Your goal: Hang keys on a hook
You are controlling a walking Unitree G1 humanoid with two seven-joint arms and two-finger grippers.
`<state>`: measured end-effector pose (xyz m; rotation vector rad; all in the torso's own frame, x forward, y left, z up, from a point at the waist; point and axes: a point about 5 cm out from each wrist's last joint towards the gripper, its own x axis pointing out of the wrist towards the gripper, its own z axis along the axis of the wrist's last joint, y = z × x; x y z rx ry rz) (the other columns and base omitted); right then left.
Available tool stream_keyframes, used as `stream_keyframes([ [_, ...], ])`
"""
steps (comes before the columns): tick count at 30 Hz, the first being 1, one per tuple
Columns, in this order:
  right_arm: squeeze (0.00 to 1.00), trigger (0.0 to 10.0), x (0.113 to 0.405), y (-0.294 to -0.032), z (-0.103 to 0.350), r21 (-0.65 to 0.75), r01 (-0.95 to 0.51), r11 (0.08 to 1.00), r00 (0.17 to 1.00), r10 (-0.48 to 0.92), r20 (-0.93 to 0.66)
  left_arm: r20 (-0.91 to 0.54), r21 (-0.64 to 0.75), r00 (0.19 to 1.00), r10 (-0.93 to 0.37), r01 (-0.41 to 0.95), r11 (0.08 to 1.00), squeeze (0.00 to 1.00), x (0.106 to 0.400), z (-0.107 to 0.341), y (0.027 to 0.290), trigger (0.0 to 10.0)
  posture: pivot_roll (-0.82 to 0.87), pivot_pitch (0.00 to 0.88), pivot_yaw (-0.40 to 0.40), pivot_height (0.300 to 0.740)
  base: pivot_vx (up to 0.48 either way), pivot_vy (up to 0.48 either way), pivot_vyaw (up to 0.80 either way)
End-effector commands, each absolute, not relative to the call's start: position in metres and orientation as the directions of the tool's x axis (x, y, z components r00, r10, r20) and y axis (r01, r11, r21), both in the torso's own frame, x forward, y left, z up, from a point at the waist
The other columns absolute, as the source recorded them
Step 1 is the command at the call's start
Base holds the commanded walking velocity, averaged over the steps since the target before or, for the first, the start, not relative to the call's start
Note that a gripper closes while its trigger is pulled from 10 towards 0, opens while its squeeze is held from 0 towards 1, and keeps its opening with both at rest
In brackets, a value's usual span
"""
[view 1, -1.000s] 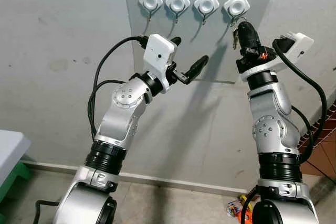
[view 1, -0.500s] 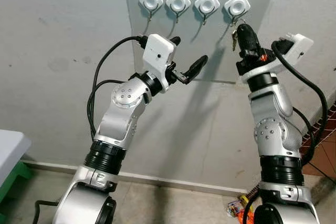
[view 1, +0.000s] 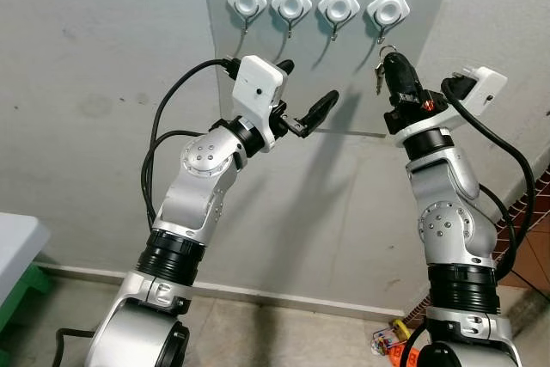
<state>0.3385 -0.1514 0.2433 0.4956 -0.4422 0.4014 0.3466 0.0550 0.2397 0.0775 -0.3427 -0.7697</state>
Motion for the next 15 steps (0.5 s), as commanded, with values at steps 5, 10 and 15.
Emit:
stream_keyframes([
  [5, 0.0, 10.0, 0.339, -0.144, 0.256, 0.345, -0.509, 0.789, 0.801, 0.286, 0.527, 0.288, 0.212, 0.664, -0.69, 0.659, 0.722, 0.0, 0.348, 0.247, 0.058, 10.0, -0.09, 0.0, 0.014, 0.74, 0.0, 0.0, 0.0],
  [10, 0.0, 10.0, 0.344, -0.147, 0.26, 0.371, -0.499, 0.783, 0.808, 0.266, 0.526, 0.296, 0.215, 0.661, -0.69, 0.658, 0.722, 0.0, 0.348, 0.25, 0.059, 10.0, -0.09, 0.0, 0.012, 0.74, 0.0, 0.0, 0.0],
  [15, 0.0, 10.0, 0.347, -0.149, 0.261, 0.41, -0.486, 0.772, 0.818, 0.238, 0.523, 0.3, 0.214, 0.661, -0.688, 0.656, 0.724, 0.0, 0.349, 0.252, 0.059, 10.0, -0.08, 0.0, 0.012, 0.74, 0.0, 0.0, 0.0],
])
